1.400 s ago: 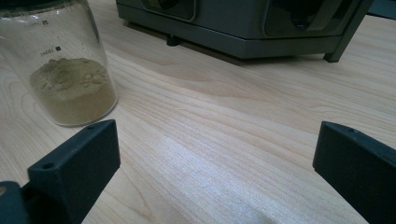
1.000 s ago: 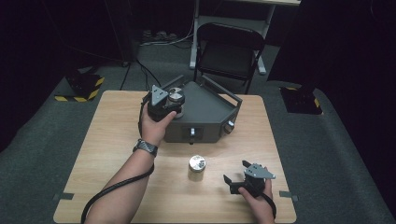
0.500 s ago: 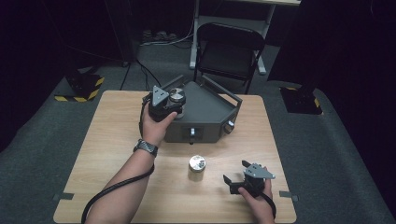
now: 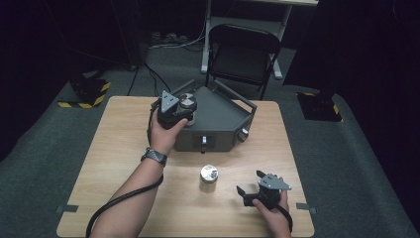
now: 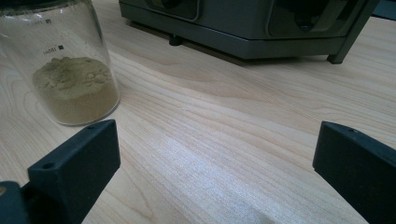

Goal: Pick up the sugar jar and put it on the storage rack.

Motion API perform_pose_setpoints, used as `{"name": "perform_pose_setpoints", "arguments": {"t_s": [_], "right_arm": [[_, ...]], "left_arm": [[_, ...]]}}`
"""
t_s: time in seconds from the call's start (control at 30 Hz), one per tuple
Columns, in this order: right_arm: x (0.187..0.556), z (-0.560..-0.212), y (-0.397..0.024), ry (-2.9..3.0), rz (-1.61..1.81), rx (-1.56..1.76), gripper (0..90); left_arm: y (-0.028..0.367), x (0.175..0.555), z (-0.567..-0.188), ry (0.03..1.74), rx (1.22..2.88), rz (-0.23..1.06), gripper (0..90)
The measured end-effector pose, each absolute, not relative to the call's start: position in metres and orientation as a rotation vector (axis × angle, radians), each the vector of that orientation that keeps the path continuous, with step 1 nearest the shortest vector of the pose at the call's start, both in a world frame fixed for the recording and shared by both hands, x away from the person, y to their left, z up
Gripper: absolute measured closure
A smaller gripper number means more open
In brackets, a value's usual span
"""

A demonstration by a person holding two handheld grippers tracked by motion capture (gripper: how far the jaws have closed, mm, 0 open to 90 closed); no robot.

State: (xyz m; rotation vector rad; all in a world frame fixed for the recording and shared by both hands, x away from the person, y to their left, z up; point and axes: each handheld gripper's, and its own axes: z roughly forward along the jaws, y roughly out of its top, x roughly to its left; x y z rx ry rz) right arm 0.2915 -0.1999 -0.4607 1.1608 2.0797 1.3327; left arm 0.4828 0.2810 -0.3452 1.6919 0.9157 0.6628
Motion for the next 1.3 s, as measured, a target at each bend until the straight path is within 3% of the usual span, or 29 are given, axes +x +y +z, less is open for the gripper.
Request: {"name": "perform_pose_setpoints", "arguments": {"t_s": [0.23, 0.57, 0.73, 1.3], "right_arm": [[0.291, -0.461, -0.2, 2.08, 1.331, 1.16, 0.5], [0.291, -0.461, -0.2, 2.078, 1.331, 1.161, 0.5], [0.291, -0.461, -0.2, 2.076, 1.333, 1.163, 0.5], [0.29, -0.461, -0.198, 2.074, 1.326, 1.158, 0.5]], "left_arm": [[0.28, 0.482, -0.345, 0.919, 1.691, 0.667, 32.6], [0.272, 0.477, -0.344, 0.939, 1.695, 0.719, 8.7], [0.276, 0.473, -0.344, 0.933, 1.684, 0.717, 1.5], [0.299, 0.455, -0.339, 0.918, 1.674, 0.687, 0.5]]}}
